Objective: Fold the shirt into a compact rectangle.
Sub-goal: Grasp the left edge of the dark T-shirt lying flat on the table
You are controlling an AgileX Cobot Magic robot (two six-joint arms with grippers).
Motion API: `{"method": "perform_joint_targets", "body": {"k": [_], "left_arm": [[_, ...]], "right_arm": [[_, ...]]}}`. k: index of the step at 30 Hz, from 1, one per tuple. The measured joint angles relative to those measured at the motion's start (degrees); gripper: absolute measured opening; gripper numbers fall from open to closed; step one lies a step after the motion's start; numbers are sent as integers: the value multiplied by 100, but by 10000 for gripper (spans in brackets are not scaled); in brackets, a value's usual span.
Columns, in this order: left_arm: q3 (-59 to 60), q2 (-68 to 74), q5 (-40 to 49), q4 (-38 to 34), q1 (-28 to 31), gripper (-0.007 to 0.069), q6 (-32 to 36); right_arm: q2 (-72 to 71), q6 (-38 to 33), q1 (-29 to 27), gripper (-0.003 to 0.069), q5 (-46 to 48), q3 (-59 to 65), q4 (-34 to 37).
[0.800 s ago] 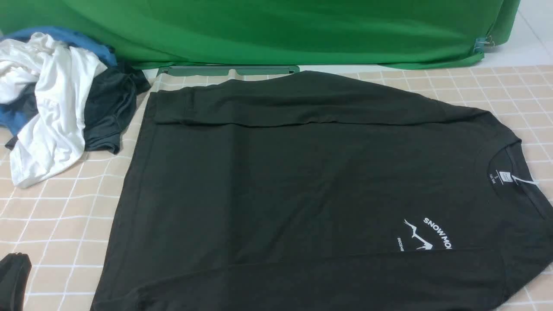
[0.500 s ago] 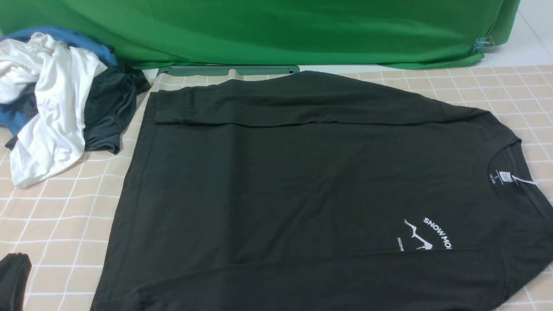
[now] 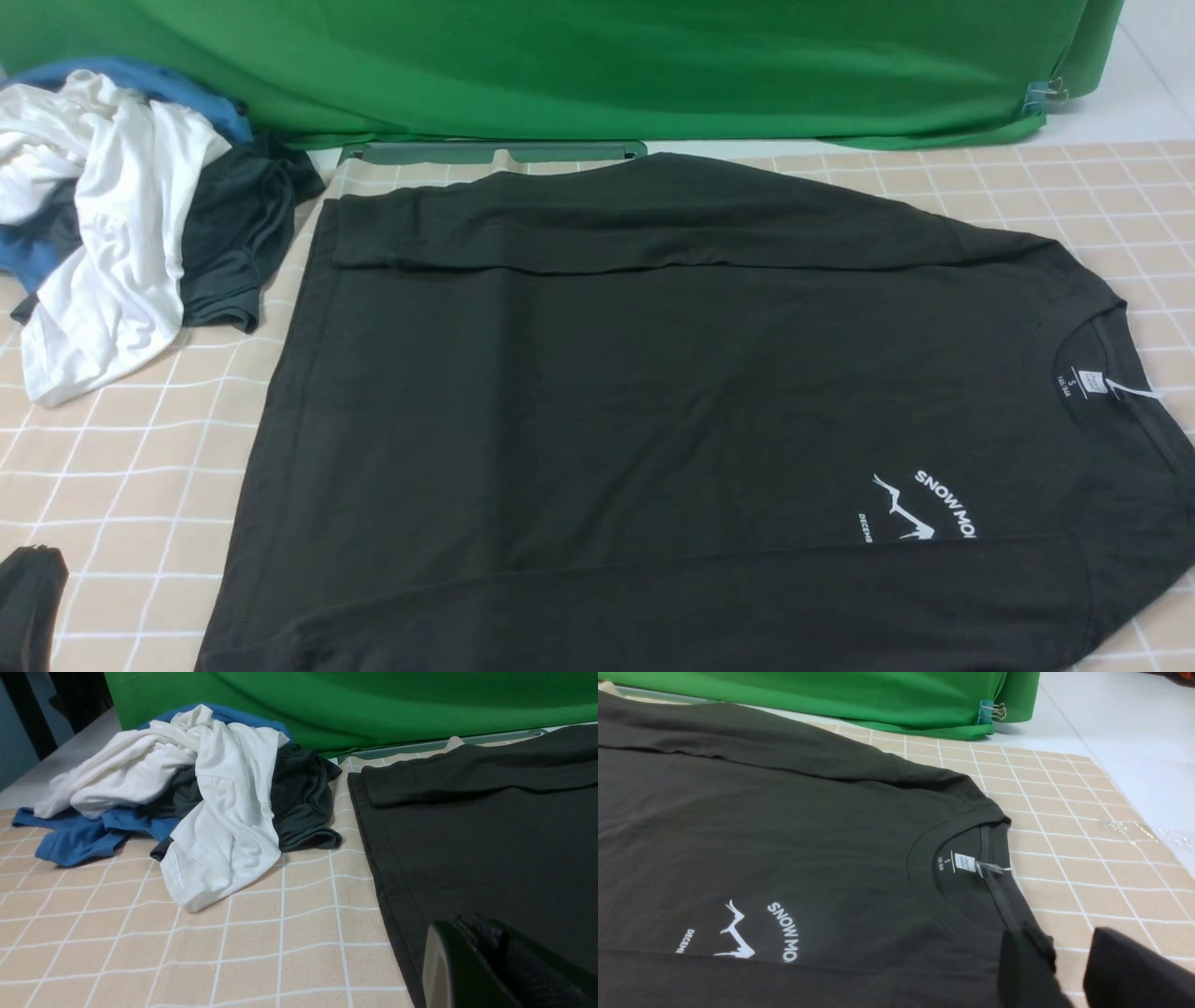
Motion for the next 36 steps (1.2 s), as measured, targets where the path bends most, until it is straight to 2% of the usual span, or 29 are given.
{"method": "perform_joint_targets", "body": {"k": [3,6,8,12,15,19,21,22,23,24,27,28,30,31,32,33,36], "left_arm": [[0,0,-393,-551,0,22,-76],[0,-2,-939,-1724,0,22,-425],[0,-2,-1202,-2176,0,22,-512],[0,0,-1645,-2411,0,22,-785],[0,0,-2116,-2434,0,22,-1545],[0,-2,-3050,-2128,0,22,-3219],[-184,-2,-3315,-1280,5,22,-3991],[-218,-2,-3316,-1185,5,22,-4066],[-534,-2,-3316,-369,5,22,-4657],[-769,13,-3262,-55,5,22,-4961],[-1938,376,-2381,1495,5,22,-6077],[-2175,528,-2105,1708,5,22,-6176],[-3003,994,-878,2126,5,22,-6262],[-3287,1264,-272,2149,5,22,-6063],[-3423,1324,-149,2144,5,22,-5912],[-3920,1881,911,2019,5,22,-5074],[-4613,2844,2467,1450,5,22,-3451]], "right_arm": [[0,0,0,238,0,0,0],[0,0,0,238,0,0,0],[0,0,0,238,0,0,0],[0,0,0,238,0,0,0],[0,5,0,238,-45,0,0],[0,362,0,238,-705,0,404],[0,946,0,238,-1316,0,607],[0,946,0,238,-1376,0,618],[0,1404,0,238,-1826,0,698],[0,1629,0,238,-2008,0,718],[0,2125,0,235,-2427,0,745],[0,2168,0,235,-2469,0,754],[0,2265,0,235,-2535,0,767],[0,2288,0,235,-2573,0,767],[0,2290,0,235,-2587,0,767],[0,2316,0,235,-2762,0,767],[0,2429,11,221,-2994,-14,762]]}}
